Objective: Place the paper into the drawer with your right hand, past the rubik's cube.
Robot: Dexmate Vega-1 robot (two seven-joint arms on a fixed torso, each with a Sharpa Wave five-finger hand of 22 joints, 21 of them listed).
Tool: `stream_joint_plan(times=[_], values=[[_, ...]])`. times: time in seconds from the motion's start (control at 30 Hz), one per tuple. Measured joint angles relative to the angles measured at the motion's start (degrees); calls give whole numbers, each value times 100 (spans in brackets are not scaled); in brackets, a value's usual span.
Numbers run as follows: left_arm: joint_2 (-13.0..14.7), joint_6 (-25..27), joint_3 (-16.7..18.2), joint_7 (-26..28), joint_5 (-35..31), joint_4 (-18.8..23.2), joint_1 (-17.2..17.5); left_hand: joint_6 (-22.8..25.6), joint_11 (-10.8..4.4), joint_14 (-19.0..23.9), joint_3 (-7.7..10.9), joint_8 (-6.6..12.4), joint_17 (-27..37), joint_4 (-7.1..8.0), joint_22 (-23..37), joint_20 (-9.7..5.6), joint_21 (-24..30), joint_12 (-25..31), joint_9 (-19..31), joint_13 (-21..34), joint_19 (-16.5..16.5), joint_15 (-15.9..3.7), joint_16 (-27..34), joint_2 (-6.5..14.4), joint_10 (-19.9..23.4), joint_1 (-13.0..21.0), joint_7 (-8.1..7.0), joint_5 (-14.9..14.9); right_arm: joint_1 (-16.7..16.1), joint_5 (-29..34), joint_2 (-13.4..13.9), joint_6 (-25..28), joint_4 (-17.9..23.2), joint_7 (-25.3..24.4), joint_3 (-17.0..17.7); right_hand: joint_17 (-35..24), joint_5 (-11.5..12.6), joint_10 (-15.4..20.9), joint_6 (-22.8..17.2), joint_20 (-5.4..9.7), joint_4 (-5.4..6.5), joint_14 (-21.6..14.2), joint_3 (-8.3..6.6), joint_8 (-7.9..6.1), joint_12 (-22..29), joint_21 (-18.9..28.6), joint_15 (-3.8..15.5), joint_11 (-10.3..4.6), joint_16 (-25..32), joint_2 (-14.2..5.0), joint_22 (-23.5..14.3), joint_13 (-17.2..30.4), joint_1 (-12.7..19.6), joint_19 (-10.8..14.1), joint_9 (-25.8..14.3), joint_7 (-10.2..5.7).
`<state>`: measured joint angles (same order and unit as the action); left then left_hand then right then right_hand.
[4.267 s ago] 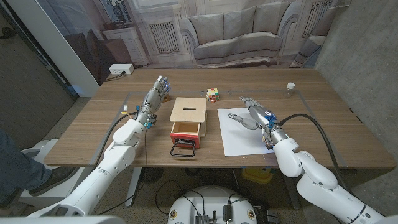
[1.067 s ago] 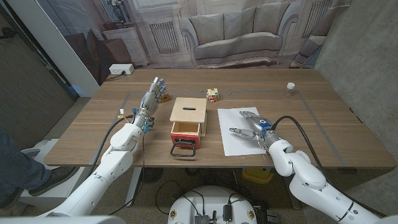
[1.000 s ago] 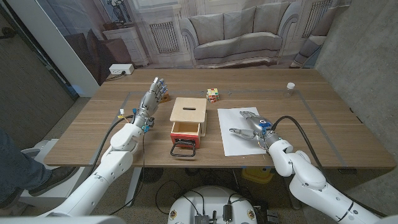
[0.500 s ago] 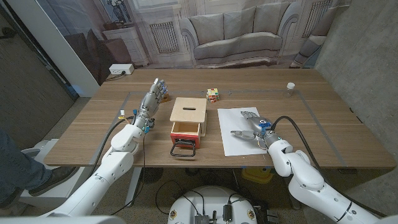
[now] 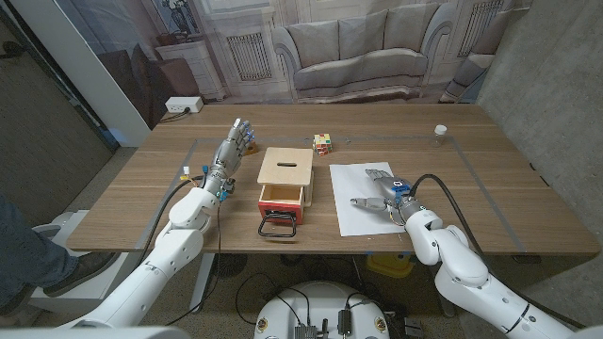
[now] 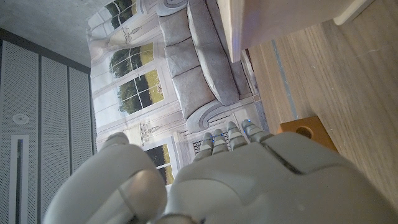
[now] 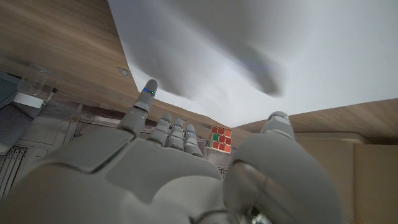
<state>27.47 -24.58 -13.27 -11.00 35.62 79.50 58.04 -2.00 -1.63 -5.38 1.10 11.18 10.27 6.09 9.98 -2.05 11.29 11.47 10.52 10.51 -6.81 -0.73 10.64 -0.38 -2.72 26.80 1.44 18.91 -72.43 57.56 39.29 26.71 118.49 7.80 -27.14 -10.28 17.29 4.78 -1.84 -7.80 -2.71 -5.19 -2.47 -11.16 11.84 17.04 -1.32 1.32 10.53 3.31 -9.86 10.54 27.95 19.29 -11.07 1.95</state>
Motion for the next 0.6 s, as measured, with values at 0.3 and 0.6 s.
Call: stream_joint_plan(times=[0.3,0.6], values=[[-24,25,-1,-26,-8,-49,-40,0,0,0,0,0,0,0,0,0,0,0,0,0,0,0,0,0,0,0,0,0,45,31,-55,4,-64,109,-16,0,0,0,0,-2,-24,22,24,0,0,-40,-22,0,0,31,0,0,30,-2,0,0],[-58,91,-1,-88,-28,-112,-101,0,0,0,-11,0,0,12,0,32,0,0,0,0,-32,0,0,0,0,0,0,0,79,61,-108,30,-126,181,-50,1,44,1,-23,-52,-49,22,-1,0,0,-41,-22,0,0,0,0,-1,61,8,1,-22]])
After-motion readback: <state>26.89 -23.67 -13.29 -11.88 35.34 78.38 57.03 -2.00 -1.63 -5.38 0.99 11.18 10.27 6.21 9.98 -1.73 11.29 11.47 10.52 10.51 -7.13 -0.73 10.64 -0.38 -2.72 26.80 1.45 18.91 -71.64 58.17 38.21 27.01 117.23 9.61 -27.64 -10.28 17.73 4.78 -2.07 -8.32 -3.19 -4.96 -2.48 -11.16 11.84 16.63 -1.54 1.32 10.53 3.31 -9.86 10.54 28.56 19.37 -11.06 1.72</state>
